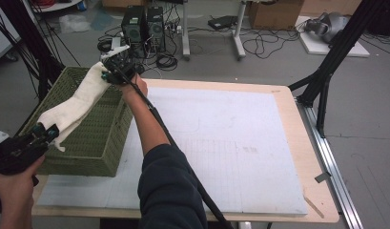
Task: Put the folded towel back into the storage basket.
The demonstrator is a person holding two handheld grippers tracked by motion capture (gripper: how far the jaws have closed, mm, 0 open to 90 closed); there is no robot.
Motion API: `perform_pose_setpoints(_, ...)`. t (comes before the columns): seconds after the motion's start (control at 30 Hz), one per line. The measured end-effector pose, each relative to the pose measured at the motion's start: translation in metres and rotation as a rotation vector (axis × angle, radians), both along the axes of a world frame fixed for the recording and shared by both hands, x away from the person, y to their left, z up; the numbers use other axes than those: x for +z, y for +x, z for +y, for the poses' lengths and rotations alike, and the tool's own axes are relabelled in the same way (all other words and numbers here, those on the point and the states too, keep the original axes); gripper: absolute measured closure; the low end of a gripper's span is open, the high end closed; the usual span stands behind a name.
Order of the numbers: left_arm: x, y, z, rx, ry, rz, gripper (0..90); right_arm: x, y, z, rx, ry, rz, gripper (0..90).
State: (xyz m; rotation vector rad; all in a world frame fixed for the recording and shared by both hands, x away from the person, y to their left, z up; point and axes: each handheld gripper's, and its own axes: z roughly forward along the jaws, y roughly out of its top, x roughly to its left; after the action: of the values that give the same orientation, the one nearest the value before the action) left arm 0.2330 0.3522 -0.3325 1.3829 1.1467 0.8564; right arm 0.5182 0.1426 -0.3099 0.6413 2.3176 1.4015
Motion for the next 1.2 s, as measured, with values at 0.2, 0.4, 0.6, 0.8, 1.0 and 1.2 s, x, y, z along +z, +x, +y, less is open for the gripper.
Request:
perform_pose_setpoints(0.2, 0.002, -0.002, 0.012, 0.066, -0.071, 0.002, 32.1, -0.015, -0.001, 0.004, -0.01, -0.01, 0.04, 43.1)
perform_pose_setpoints(0.4, 0.002, -0.002, 0.013, 0.074, -0.079, 0.013, 26.4, -0.014, -0.006, -0.012, 0.007, 0.006, 0.057, 37.4)
perform_pose_setpoints(0.6, 0.001, 0.001, 0.007, 0.058, -0.062, 0.031, 17.0, -0.011, -0.011, -0.028, 0.023, 0.019, 0.064, 29.9)
perform_pose_setpoints(0.8, 0.001, 0.003, 0.0, 0.016, -0.052, 0.039, 17.1, -0.008, -0.016, -0.042, 0.049, 0.025, 0.073, 22.6)
perform_pose_setpoints(1.0, 0.001, 0.006, -0.002, 0.0, -0.057, 0.056, 17.1, -0.005, -0.022, -0.052, 0.066, 0.012, 0.065, 21.1)
perform_pose_setpoints(1.2, 0.003, 0.009, -0.005, -0.048, -0.094, 0.05, 17.1, 0.001, -0.033, -0.067, 0.072, 0.019, 0.063, 21.0)
